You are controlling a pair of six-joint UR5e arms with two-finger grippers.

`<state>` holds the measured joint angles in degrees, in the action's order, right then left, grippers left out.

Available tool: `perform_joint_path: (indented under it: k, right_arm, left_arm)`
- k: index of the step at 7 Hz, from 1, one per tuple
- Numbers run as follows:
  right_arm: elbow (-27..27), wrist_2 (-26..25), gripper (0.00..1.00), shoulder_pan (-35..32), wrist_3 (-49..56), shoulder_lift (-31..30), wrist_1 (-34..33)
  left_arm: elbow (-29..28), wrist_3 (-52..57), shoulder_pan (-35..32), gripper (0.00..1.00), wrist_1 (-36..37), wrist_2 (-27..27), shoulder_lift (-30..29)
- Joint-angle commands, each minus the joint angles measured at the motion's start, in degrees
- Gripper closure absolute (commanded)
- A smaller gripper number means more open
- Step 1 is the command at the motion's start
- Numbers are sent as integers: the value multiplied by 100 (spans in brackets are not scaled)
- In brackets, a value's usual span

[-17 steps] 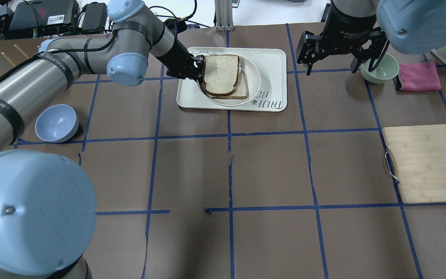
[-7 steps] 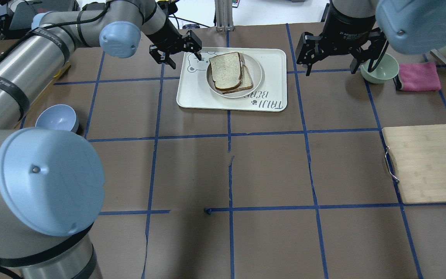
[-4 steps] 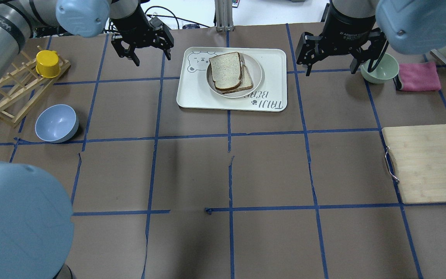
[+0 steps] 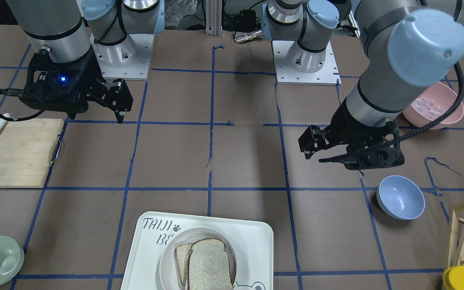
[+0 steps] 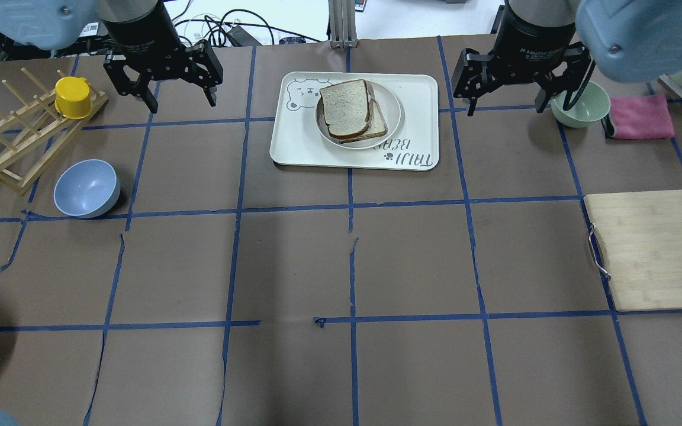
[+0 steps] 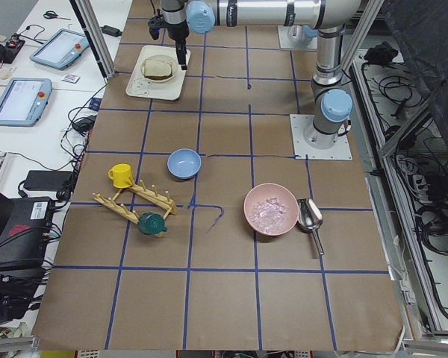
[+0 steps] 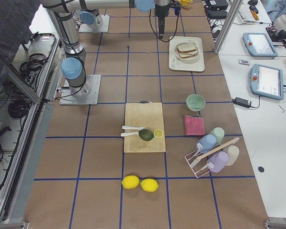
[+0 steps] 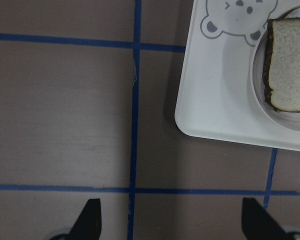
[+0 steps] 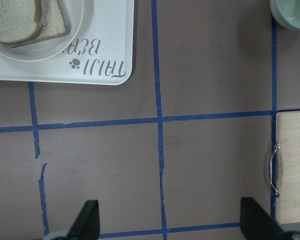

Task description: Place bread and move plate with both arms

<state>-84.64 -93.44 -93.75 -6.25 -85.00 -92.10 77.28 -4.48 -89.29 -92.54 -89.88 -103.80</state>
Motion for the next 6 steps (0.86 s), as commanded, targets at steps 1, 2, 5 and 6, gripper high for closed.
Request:
perform_joint_path:
  k: [1,2,5,6]
  right_arm:
    - [0,1,0,-3,1,1,-18]
    - [0,1,0,-3,-8,1,-27]
    - [0,1,0,-3,-8,1,-18]
    - [0,1,0,-3,-8,1,-18]
  left_arm:
    - [627,-17,26,0,16,50,657]
    - [865,-26,26,0,-27,50,938]
    - [1386,17,61,0,60,41,1292]
    - [1386,26,70,0,69,41,1292]
